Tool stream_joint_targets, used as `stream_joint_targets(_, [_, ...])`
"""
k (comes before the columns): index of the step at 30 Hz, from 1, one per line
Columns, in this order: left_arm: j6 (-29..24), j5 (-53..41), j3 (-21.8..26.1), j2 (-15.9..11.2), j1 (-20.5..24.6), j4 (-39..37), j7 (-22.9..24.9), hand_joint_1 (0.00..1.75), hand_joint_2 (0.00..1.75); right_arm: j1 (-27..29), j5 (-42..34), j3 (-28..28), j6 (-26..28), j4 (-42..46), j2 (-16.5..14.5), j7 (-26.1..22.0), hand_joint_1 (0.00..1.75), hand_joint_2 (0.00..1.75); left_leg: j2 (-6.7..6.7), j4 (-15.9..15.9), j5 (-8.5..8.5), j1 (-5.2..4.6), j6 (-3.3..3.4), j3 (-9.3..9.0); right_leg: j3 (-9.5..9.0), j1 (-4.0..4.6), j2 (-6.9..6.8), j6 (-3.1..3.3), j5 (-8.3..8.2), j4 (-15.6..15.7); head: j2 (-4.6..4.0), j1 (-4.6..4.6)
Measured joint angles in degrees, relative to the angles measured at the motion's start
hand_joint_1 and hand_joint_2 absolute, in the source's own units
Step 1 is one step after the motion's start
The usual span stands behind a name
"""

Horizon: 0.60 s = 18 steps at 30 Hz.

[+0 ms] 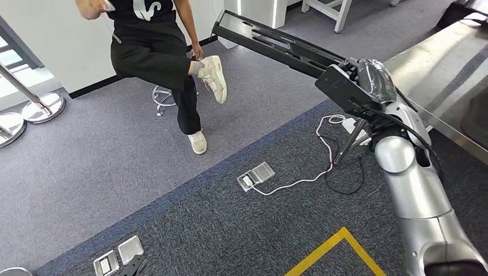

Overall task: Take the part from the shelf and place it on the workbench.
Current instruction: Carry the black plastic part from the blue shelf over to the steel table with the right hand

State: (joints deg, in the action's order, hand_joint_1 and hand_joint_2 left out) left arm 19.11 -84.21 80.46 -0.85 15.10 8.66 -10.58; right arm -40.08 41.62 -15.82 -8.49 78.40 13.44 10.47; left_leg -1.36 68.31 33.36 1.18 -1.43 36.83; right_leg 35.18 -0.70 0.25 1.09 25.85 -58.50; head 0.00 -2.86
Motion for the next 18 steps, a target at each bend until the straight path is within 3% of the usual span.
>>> stream_joint_targets(2, [0.0, 0.0, 0.0, 0.0, -0.3, 0.0, 0.0, 0.0, 1.75, 0.1, 0.0, 0.0, 0.0, 0.0, -0.1, 0.0, 1.75, 1.75, 0.74, 6.8, 2.14, -0.25, 0.23, 3.47, -0.04, 0.31, 1.19, 0.22, 0.01, 0.0, 0.0, 0.55])
stream_joint_targets(3, [0.0, 0.0, 0.0, 0.0, -0.3, 0.0, 0.0, 0.0, 1.75, 0.1, 0.0, 0.0, 0.0, 0.0, -0.2, 0.0, 1.75, 1.75, 0.9, 7.2, 1.46, -0.44, 0.54, 3.95, -0.09, 0.48, 1.88, 0.26, 0.01, -0.1, 0.0, 0.72])
stream_joint_targets(5, [0.0, 0.0, 0.0, 0.0, -0.3, 0.0, 0.0, 0.0, 1.75, 0.1, 0.0, 0.0, 0.0, 0.0, -0.2, 0.0, 1.75, 1.75, 1.77, 1.4, -2.75, -0.86, 1.49, 1.81, -0.25, 0.7, 3.2, 0.29, 0.03, -0.1, 0.0, 0.87])
stream_joint_targets(7, [0.0, 0.0, 0.0, -0.1, -0.2, 0.0, 0.0, 0.0, 1.75, 0.1, 0.0, 0.0, 0.0, 0.0, -0.3, 0.0, 1.75, 1.75, 3.97, -6.4, -6.16, -1.13, 2.35, -1.34, -0.24, 0.78, 4.37, 0.2, 0.05, -0.2, 0.0, 0.9])
stream_joint_targets(9, [0.0, 0.0, 0.0, -0.1, -0.2, 0.0, 0.0, 0.0, 1.75, 0.1, 0.0, 0.0, 0.0, 0.0, -0.3, 0.0, 1.75, 1.75, 4.95, -9.4, -6.75, -1.32, 2.57, -2.49, 0.0, 0.58, 5.38, -0.13, -0.02, -0.2, 0.0, 0.96])
stream_joint_targets(11, [0.0, 0.0, 0.0, -0.1, -0.1, 0.0, 0.0, 0.0, 1.75, 0.0, 0.1, 0.0, 0.0, -0.1, -0.2, -0.1, 1.75, 1.75, 3.81, -10.0, -7.0, -1.23, 2.71, -2.72, 0.21, 0.37, 6.24, -0.66, -0.09, -0.1, 0.0, 1.24])
stream_joint_targets(13, [-0.1, 0.0, 0.0, 0.0, 0.2, 0.0, 0.0, 0.0, 1.75, -0.3, 0.2, 0.1, 0.1, -0.1, -0.1, -0.3, 1.75, 1.75, 2.56, -10.9, -7.44, -0.85, 3.18, -3.06, 1.01, 0.59, 4.69, -1.2, 1.2, -1.8, 0.0, 1.22])
stream_joint_targets(15, [-0.1, 0.1, 0.0, 0.0, 0.4, 0.0, 0.1, 0.0, 1.75, -0.6, 0.4, 0.1, 0.3, -0.1, -0.1, -0.6, 1.75, 1.75, 1.4, -11.4, -7.66, -0.7, 3.47, -3.2, 3.76, 0.57, 1.7, -1.81, 4.6, -7.8, 0.0, 0.67])
stream_joint_targets(16, [-0.1, 0.1, 0.0, 0.0, 0.4, 0.0, 0.2, 0.0, 1.75, -0.7, 0.5, 0.1, 0.5, -0.3, -0.1, -0.7, 1.75, 1.75, 0.8, -11.4, -7.64, -0.66, 3.49, -3.19, 5.62, 0.29, 0.85, -2.15, 6.27, -11.7, 0.0, 0.31])
stream_joint_targets(17, [-0.1, 0.1, 0.0, 0.0, 0.3, 0.0, 0.3, 0.0, 1.75, -0.6, 0.5, 0.1, 0.7, -0.4, -0.1, -0.8, 1.75, 1.75, 0.22, -11.3, -7.58, -0.6, 3.44, -3.19, 7.08, 0.01, 0.46, -2.51, 7.16, -14.7, 0.0, 0.08])
stream_joint_targets(18, [-0.1, 0.1, 0.0, 0.0, 0.3, 0.0, 0.5, 0.0, 1.75, -0.6, 0.6, 0.1, 0.8, -0.7, -0.1, -0.9, 1.75, 1.75, -0.39, -11.3, -7.48, -0.49, 3.33, -3.2, 7.7, -0.28, 0.25, -2.85, 7.0, -15.9, 0.0, -0.15])
